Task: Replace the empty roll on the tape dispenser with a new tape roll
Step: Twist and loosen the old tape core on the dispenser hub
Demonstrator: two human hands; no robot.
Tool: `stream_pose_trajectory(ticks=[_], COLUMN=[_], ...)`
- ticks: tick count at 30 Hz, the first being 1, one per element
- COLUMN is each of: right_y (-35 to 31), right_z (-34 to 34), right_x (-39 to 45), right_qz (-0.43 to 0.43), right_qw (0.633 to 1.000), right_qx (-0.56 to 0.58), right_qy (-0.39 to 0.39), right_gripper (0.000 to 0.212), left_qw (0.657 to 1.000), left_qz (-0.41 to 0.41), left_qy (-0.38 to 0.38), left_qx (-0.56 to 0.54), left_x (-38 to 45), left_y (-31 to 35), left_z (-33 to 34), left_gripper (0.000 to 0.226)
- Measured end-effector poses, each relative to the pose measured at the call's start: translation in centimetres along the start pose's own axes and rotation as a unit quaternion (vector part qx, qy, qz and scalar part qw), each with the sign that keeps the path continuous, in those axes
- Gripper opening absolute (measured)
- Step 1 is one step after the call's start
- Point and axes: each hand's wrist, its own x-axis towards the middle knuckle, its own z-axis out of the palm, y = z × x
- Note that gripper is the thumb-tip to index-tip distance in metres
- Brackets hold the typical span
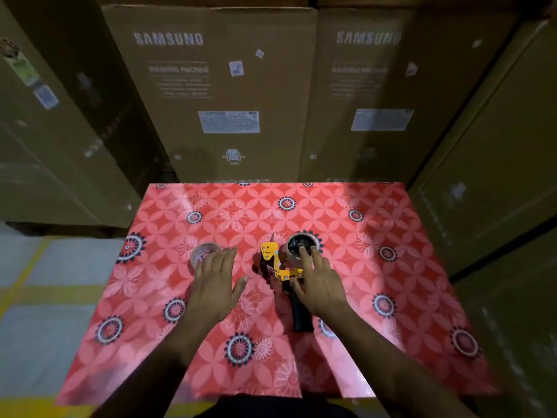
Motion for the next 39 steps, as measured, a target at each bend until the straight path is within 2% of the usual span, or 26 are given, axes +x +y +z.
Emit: stream_pose_trajectory(ticks=[8,11,32,35,39], right_y=[-1.1,-1.6,-2.0,-1.7,-0.7], right_z=[2.2,3.1,6.2,5.1,4.0], right_x=[1.2,0.8,-6.9,-6.5,-4.9], right_qz=[-0.022,-0.013,-0.079,-0.066,0.059], right_qw=[0.996,0.995,0.992,0.991,0.966], right_qx=[-0.052,-0.031,0.019,0.093,0.246], right_qy=[-0.072,-0.093,-0.098,-0.068,0.058], right_gripper=[0.082,0.081,0.084,0.075,0.049], left_qw=[1.0,1.0,0.994,0.994,0.994], left_qz=[0.001,-0.001,0.038,0.035,0.05], left_qy=[0.0,-0.004,-0.072,-0.064,-0.064], left_qx=[-0.012,-0.02,-0.073,-0.076,-0.072], left_x=[-0.9,-1.8,-5.5,-5.2,-3.3], left_y=[-0.4,-0.3,0.6,0.6,1.1], left_z=[1.1,1.4,5.6,5.5,4.8], left_gripper=[0.07,0.07,0.071,0.067,0.059])
